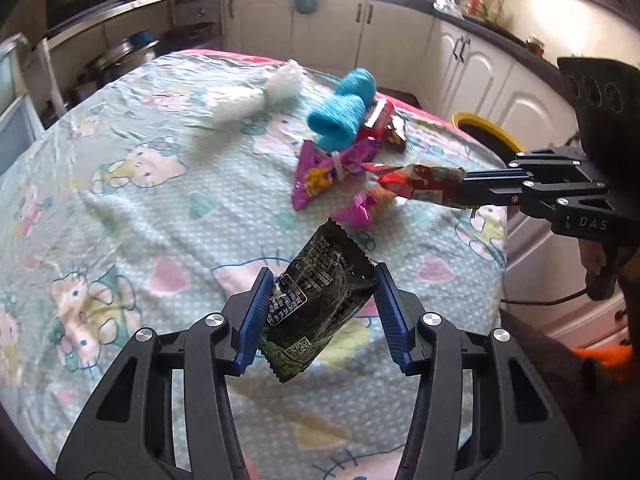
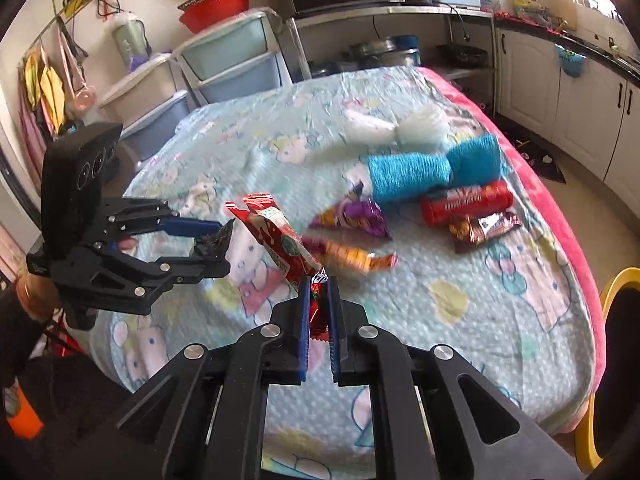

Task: Collect trash
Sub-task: 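Carry the red wrapper and dark wrapper over the yellow bin with both tools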

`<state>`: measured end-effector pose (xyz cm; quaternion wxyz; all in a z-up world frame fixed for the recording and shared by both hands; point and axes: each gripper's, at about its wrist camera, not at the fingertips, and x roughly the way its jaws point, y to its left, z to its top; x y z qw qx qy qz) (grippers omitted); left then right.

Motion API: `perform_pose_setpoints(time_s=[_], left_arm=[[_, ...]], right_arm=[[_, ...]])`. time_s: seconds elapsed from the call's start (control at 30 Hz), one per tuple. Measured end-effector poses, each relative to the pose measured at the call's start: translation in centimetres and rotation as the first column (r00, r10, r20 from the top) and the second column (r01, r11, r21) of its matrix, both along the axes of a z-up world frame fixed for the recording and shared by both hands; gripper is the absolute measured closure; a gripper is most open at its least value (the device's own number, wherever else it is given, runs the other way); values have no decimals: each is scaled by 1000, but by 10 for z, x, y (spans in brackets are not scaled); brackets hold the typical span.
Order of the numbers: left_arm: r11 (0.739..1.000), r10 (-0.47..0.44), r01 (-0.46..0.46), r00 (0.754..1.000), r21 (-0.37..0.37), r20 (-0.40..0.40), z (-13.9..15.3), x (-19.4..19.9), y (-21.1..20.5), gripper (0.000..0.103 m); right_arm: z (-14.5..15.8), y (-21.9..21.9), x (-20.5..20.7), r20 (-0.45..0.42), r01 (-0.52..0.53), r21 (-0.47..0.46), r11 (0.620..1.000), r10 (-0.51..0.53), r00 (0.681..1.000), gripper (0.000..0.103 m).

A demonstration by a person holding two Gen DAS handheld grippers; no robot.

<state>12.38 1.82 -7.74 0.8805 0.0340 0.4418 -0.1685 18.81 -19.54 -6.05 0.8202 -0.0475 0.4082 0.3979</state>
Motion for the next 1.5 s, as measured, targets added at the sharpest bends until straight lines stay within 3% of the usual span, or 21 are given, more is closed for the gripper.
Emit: perform_pose_setpoints(time_s=[0.37, 0.93, 1.27, 1.5], left_arm=[[999, 30, -27, 996, -46, 79, 30, 3, 4, 60], [997, 31, -19, 986, -78, 163, 71, 28, -29, 60], [996, -10, 28, 980, -90, 198, 91, 47, -67, 60], [992, -72, 95, 970, -89, 233, 106, 61, -104, 60]], right_arm=[[27, 7, 6, 65, 19, 12, 1000, -20, 998, 96], [54, -52, 20, 128, 175, 78, 981, -184, 975, 96], [68, -101, 27, 152, 282, 113, 953, -297, 943, 96], [78, -136, 27, 184, 378, 129, 917, -396, 899, 96]])
